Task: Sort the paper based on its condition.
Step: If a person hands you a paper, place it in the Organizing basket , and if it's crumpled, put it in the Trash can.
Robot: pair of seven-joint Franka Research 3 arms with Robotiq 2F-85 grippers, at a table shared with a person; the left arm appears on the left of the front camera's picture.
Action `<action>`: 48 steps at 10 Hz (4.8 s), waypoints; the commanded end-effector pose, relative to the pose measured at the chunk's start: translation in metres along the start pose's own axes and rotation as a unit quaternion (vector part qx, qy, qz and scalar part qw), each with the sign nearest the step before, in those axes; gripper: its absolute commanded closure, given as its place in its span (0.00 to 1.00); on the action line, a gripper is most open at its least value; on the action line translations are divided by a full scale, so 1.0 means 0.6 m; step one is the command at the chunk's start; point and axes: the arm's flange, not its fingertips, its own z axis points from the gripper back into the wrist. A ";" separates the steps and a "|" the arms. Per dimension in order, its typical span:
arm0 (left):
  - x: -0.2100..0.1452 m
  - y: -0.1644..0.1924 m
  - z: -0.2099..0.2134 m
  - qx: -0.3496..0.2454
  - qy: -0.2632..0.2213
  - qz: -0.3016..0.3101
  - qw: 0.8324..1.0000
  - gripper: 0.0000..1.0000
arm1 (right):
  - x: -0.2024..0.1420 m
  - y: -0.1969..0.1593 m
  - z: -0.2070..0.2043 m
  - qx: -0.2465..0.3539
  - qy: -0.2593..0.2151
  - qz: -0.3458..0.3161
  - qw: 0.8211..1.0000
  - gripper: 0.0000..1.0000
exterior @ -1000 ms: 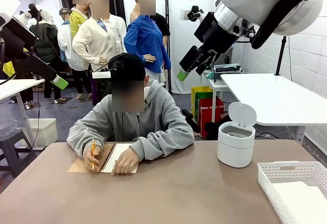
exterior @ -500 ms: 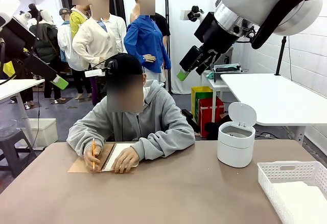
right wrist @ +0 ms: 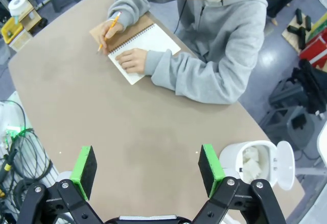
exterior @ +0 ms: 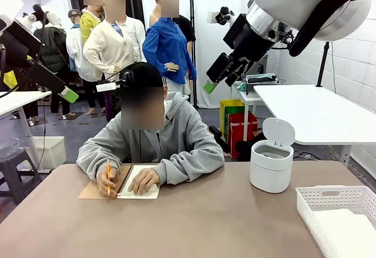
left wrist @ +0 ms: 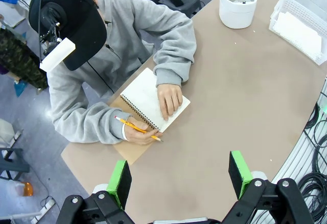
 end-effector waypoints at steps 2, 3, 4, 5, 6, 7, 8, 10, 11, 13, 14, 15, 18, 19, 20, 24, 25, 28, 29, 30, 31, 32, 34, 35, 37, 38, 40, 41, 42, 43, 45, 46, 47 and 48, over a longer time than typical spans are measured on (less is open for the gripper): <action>-0.001 0.002 0.001 -0.003 -0.002 0.001 1.000 0.00 | -0.002 0.001 -0.001 0.001 0.001 -0.004 1.000 0.00; -0.001 0.002 0.001 -0.003 -0.002 0.001 1.000 0.00 | -0.002 0.001 -0.001 0.001 0.001 -0.004 1.000 0.00; -0.001 0.002 0.001 -0.003 -0.002 0.001 1.000 0.00 | -0.002 0.001 -0.001 0.001 0.001 -0.004 1.000 0.00; -0.001 0.002 0.001 -0.003 -0.002 0.001 1.000 0.00 | -0.002 0.001 -0.001 0.001 0.001 -0.004 1.000 0.00; -0.001 0.002 0.001 -0.003 -0.002 0.001 1.000 0.00 | -0.002 0.001 -0.001 0.001 0.001 -0.004 1.000 0.00; -0.001 0.002 0.001 -0.003 -0.002 0.001 1.000 0.00 | -0.002 0.001 -0.001 0.001 0.001 -0.004 1.000 0.00; -0.001 0.002 0.001 -0.003 -0.002 0.001 1.000 0.00 | -0.002 0.001 -0.001 0.001 0.001 -0.004 1.000 0.00; -0.001 0.002 0.001 -0.003 -0.002 0.001 1.000 0.00 | -0.002 0.001 -0.001 0.001 0.001 -0.004 1.000 0.00; -0.001 0.002 0.001 -0.003 -0.002 0.001 1.000 0.00 | -0.002 0.001 -0.001 0.001 0.001 -0.004 1.000 0.00; -0.001 0.002 0.001 -0.003 -0.002 0.001 1.000 0.00 | -0.002 0.001 -0.001 0.001 0.001 -0.004 1.000 0.00; -0.001 0.002 0.001 -0.003 -0.002 0.001 1.000 0.00 | -0.002 0.001 -0.001 0.001 0.001 -0.004 1.000 0.00; -0.001 0.002 0.001 -0.003 -0.002 0.001 1.000 0.00 | -0.002 0.001 -0.001 0.001 0.001 -0.004 1.000 0.00; -0.001 0.002 0.001 -0.003 -0.002 0.001 1.000 0.00 | -0.002 0.001 -0.001 0.001 0.001 -0.004 1.000 0.00; -0.001 0.002 0.001 -0.003 -0.002 0.001 1.000 0.00 | -0.002 0.001 -0.001 0.001 0.001 -0.004 1.000 0.00; -0.001 0.002 0.001 -0.003 -0.002 0.001 1.000 0.00 | -0.002 0.001 -0.001 0.001 0.001 -0.004 1.000 0.00; -0.001 0.002 0.001 -0.003 -0.002 0.001 1.000 0.00 | -0.002 0.001 -0.001 0.001 0.001 -0.004 1.000 0.00; -0.001 0.002 0.001 -0.003 -0.002 0.001 1.000 0.00 | -0.002 0.001 -0.001 0.001 0.001 -0.004 1.000 0.00; -0.001 0.002 0.001 -0.003 -0.002 0.001 1.000 0.00 | -0.002 0.001 -0.001 0.001 0.001 -0.004 1.000 0.00; -0.001 0.002 0.001 -0.003 -0.002 0.001 1.000 0.00 | -0.002 0.001 -0.001 0.001 0.001 -0.004 1.000 0.00; -0.001 0.002 0.001 -0.003 -0.002 0.001 1.000 0.00 | -0.002 0.001 -0.001 0.001 0.001 -0.004 1.000 0.00; -0.001 0.002 0.001 -0.003 -0.002 0.001 1.000 0.00 | -0.002 0.001 -0.001 0.001 0.001 -0.004 1.000 0.00; -0.001 0.002 0.001 -0.003 -0.002 0.001 1.000 0.00 | -0.002 0.001 -0.001 0.001 0.001 -0.004 1.000 0.00; -0.001 0.002 0.001 -0.003 -0.002 0.001 1.000 0.00 | -0.002 0.001 -0.001 0.001 0.001 -0.004 1.000 0.00; -0.001 0.002 0.001 -0.003 -0.002 0.001 1.000 0.00 | -0.002 0.001 -0.001 0.001 0.001 -0.004 1.000 0.00; -0.001 0.002 0.001 -0.003 -0.002 0.001 1.000 0.00 | -0.002 0.001 -0.001 0.001 0.001 -0.004 1.000 0.00; -0.001 0.002 0.001 -0.003 -0.002 0.001 1.000 0.00 | -0.002 0.001 -0.001 0.001 0.001 -0.004 1.000 0.00; -0.001 0.002 0.001 -0.003 -0.002 0.001 1.000 0.00 | -0.002 0.001 -0.001 0.001 0.001 -0.004 1.000 0.00; -0.001 0.002 0.001 -0.003 -0.002 0.001 1.000 0.00 | -0.002 0.001 -0.001 0.001 0.001 -0.004 1.000 0.00; -0.001 0.002 0.001 -0.003 -0.002 0.001 1.000 0.00 | -0.002 0.001 -0.001 0.001 0.001 -0.004 1.000 0.00; -0.001 0.002 0.001 -0.003 -0.002 0.001 1.000 0.00 | -0.002 0.001 -0.001 0.001 0.001 -0.004 1.000 0.00; -0.001 0.002 0.001 -0.003 -0.002 0.001 1.000 0.00 | -0.002 0.001 -0.001 0.001 0.001 -0.004 1.000 0.00; -0.001 0.002 0.001 -0.003 -0.002 0.001 1.000 0.00 | -0.002 0.001 -0.001 0.001 0.001 -0.004 1.000 0.00; -0.001 0.002 0.001 -0.003 -0.002 0.001 1.000 0.00 | -0.002 0.001 -0.001 0.001 0.001 -0.004 1.000 0.00; -0.001 0.002 0.001 -0.003 -0.002 0.001 1.000 0.00 | -0.002 0.001 -0.001 0.001 0.001 -0.004 1.000 0.00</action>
